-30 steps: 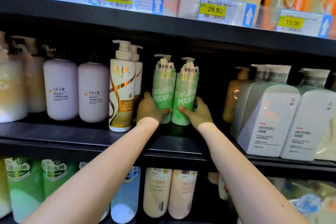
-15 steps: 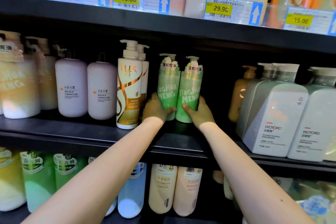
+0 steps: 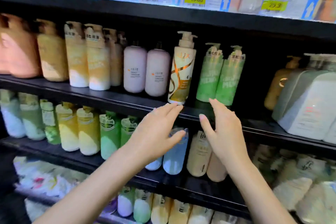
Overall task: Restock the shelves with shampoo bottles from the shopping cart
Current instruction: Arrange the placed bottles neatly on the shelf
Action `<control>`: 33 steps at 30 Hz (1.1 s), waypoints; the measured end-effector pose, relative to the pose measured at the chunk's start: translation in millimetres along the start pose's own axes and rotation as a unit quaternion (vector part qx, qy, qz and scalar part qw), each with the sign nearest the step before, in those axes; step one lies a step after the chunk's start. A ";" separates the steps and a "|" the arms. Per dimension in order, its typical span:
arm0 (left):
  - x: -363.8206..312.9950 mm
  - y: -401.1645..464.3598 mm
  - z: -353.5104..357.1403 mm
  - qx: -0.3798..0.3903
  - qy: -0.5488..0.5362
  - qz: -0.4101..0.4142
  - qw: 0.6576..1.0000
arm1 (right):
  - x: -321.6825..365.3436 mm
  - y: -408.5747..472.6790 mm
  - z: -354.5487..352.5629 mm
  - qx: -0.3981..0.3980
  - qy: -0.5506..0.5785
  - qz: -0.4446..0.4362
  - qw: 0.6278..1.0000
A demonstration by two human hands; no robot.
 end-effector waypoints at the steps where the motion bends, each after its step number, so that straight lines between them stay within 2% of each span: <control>1: 17.5 -27.0 2.0 0.000 0.024 -0.018 1.000 | 20.8 -9.8 16.3 0.012 0.000 -0.018 1.000; 5: 107.6 -145.2 12.3 0.035 0.088 -0.135 0.986 | 117.2 -49.5 98.2 0.093 0.035 -0.086 0.991; 10: 211.3 -311.7 6.0 0.116 0.114 -0.285 0.945 | 250.0 -107.3 211.3 0.217 0.041 -0.168 0.961; 13: 260.4 -413.8 -5.3 0.141 0.095 -0.371 0.913 | 328.4 -152.6 271.5 0.337 0.028 -0.217 0.916; 18: 306.8 -552.6 -27.3 0.139 0.084 -0.475 0.865 | 438.9 -219.3 335.8 0.417 0.040 -0.284 0.862; 24: 350.9 -634.8 -21.0 0.165 0.027 -0.532 0.830 | 527.0 -271.9 398.9 0.485 0.037 -0.332 0.808; 33: 449.6 -678.8 7.7 0.232 -0.010 -0.559 0.796 | 607.4 -280.7 512.9 0.555 0.031 -0.331 0.762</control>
Point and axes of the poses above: each hand's wrist, its own y-axis towards the middle knuckle, its own z-axis out of the palm, x = y × z, the point moved 9 cm from there along y, towards the middle knuckle, and after that the axes turned 13 degrees about x, right-handed, at the moved point
